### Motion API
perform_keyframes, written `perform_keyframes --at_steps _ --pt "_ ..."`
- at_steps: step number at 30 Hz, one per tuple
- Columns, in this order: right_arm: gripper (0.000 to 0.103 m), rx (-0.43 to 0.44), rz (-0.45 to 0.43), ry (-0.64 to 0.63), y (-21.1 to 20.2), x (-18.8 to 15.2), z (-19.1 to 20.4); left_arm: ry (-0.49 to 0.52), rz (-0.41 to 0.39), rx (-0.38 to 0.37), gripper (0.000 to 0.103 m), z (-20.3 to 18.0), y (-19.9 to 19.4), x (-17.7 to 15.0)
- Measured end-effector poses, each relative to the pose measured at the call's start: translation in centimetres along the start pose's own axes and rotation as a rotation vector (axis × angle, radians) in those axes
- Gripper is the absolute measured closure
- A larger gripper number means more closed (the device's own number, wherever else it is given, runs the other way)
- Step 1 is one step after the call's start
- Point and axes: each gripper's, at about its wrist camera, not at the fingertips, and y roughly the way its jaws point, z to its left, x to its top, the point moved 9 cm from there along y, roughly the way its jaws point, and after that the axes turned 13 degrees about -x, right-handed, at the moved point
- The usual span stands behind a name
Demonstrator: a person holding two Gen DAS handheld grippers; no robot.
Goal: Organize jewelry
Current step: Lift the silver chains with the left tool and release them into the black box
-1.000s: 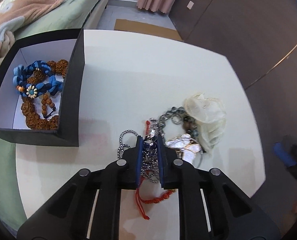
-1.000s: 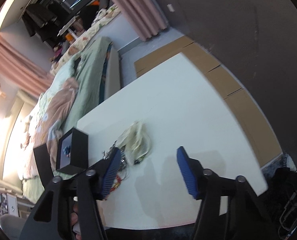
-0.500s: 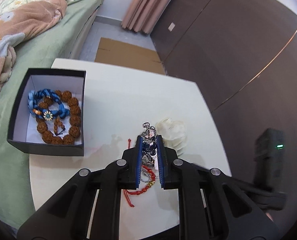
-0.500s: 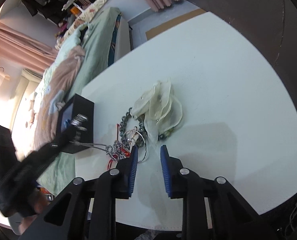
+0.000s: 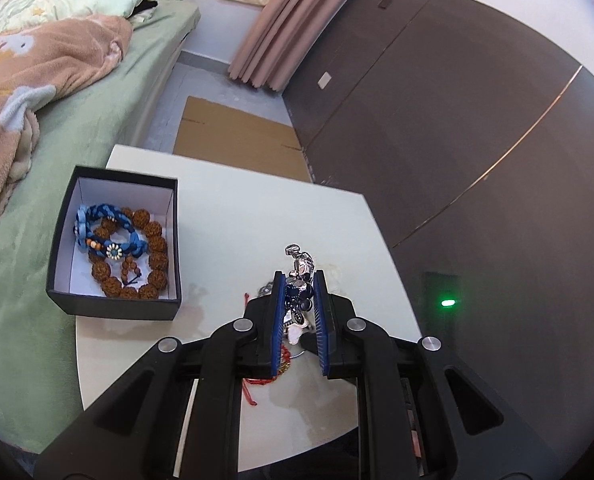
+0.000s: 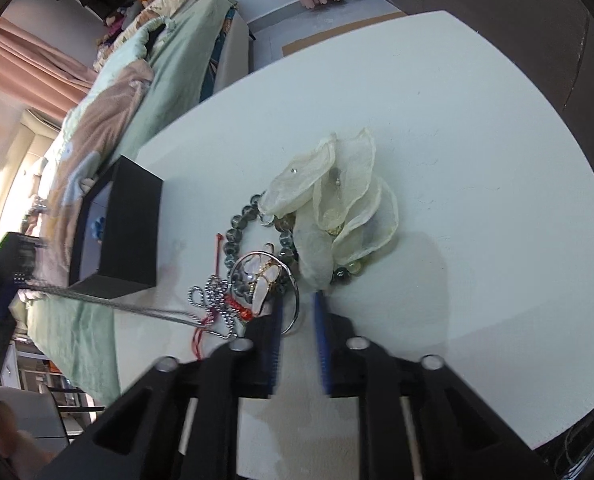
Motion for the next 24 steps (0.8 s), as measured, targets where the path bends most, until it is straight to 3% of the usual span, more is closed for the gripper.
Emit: perform_keyframes --at_steps 3,24 --pt "0.100 0.009 -0.008 -0.005 -0.1 0.0 0.3 0.028 -0.009 -0.016 0.089 -1.1 -0.8 0.6" --pt "0.101 0.257 -0.180 -0.001 -8.5 3.1 2.6 0.193 -0.163 0.084 0.089 -6.8 -9.4 9.2"
